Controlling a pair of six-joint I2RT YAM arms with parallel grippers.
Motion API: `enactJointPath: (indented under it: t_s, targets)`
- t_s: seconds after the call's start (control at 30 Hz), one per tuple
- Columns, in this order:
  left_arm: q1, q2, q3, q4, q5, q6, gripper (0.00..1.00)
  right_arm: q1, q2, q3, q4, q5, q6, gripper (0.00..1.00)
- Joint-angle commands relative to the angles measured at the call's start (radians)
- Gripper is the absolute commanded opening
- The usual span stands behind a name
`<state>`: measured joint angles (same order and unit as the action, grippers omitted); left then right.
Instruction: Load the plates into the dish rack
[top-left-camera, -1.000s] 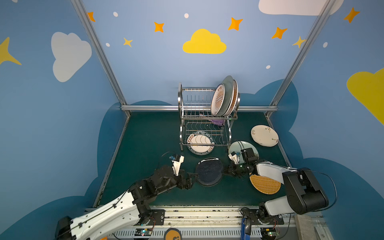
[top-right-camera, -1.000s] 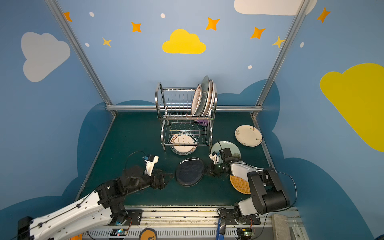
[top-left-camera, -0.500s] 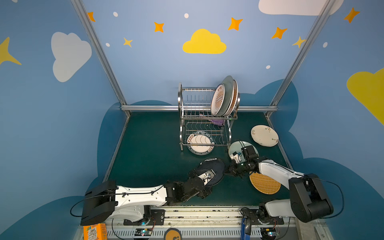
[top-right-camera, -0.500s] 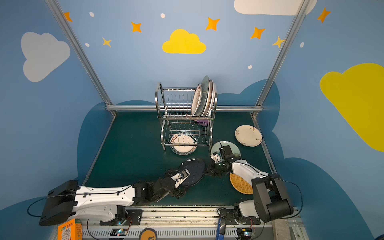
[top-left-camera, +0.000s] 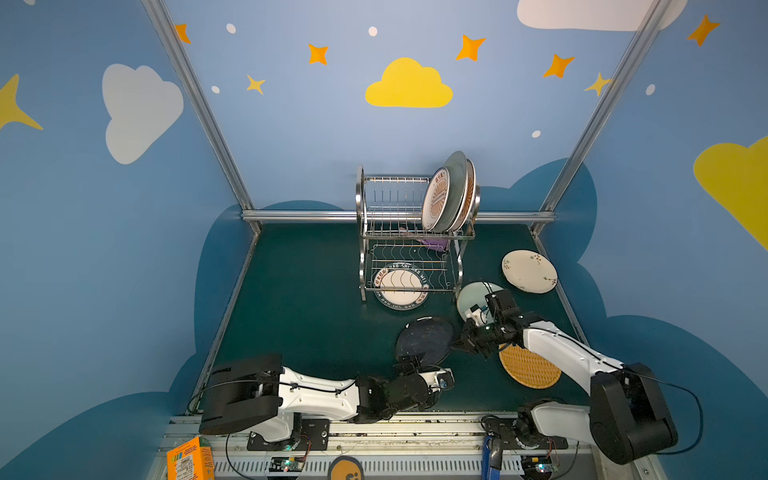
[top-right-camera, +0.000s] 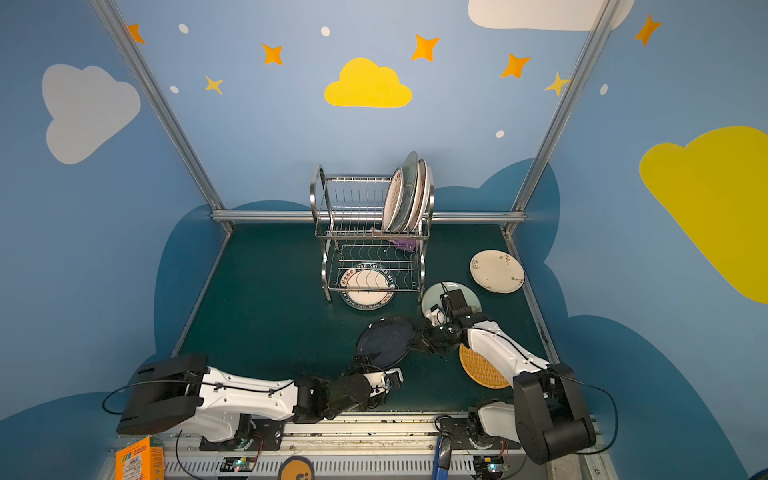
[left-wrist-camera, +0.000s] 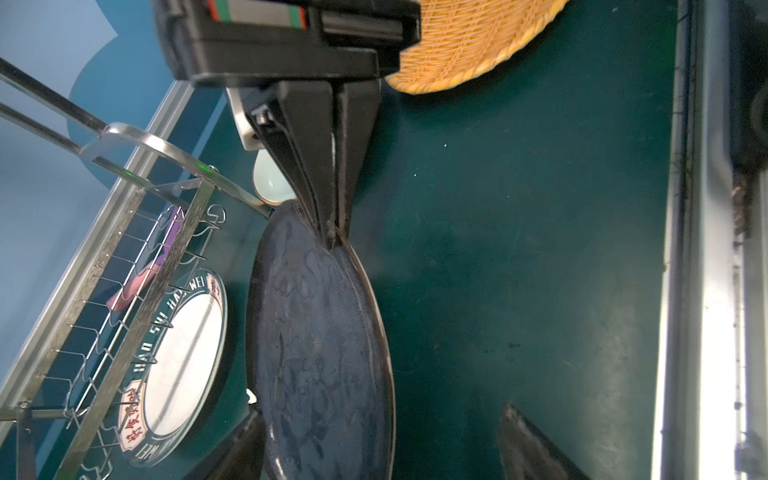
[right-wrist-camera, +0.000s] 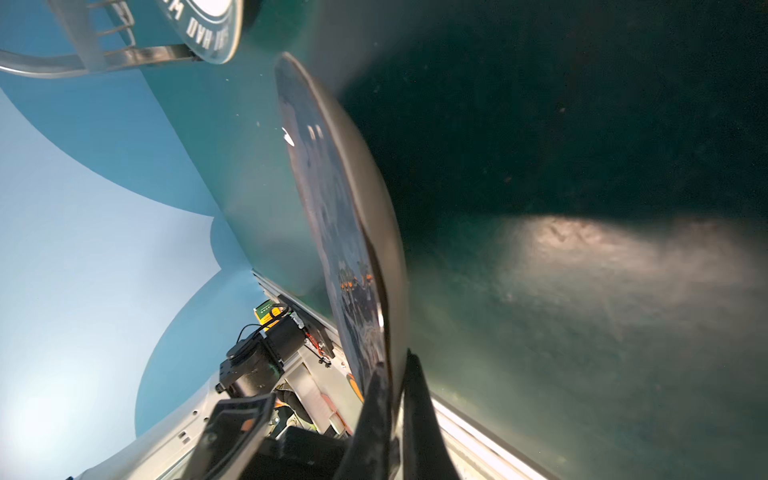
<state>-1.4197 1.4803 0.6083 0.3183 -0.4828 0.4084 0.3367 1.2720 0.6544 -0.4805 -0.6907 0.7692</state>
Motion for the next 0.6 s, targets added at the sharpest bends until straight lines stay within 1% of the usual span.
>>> enactJointPath:
  t_s: [0.0, 0.17, 0.27, 0.3, 0.4, 0.47, 0.53, 0.57]
  targets:
    - [-0.008, 0.027, 0.055, -0.003, -0.098, 0.041, 0.83, 0.017, -0.057, 0.066, 0.005, -0.064, 0.028, 0.0]
    - [-0.01, 0.085, 0.085, 0.017, -0.175, 0.072, 0.76, 0.031, -0.078, 0.07, 0.011, -0.06, 0.049, 0.0]
    - [-0.01, 0.126, 0.114, 0.01, -0.225, 0.079, 0.65, 0.036, -0.077, 0.067, 0.013, -0.063, 0.055, 0.0]
    - [-0.011, 0.136, 0.12, 0.008, -0.237, 0.087, 0.63, 0.038, -0.077, 0.066, 0.013, -0.061, 0.059, 0.0]
    - [-0.012, 0.151, 0.117, 0.03, -0.255, 0.109, 0.57, 0.042, -0.078, 0.071, 0.007, -0.059, 0.063, 0.0]
    - [-0.012, 0.155, 0.117, 0.035, -0.258, 0.122, 0.54, 0.044, -0.077, 0.076, 0.003, -0.057, 0.065, 0.0]
    - [-0.012, 0.162, 0.12, 0.032, -0.269, 0.133, 0.48, 0.047, -0.079, 0.083, -0.003, -0.056, 0.065, 0.0]
    - [-0.012, 0.167, 0.122, 0.033, -0.273, 0.142, 0.47, 0.048, -0.079, 0.085, -0.006, -0.055, 0.067, 0.0]
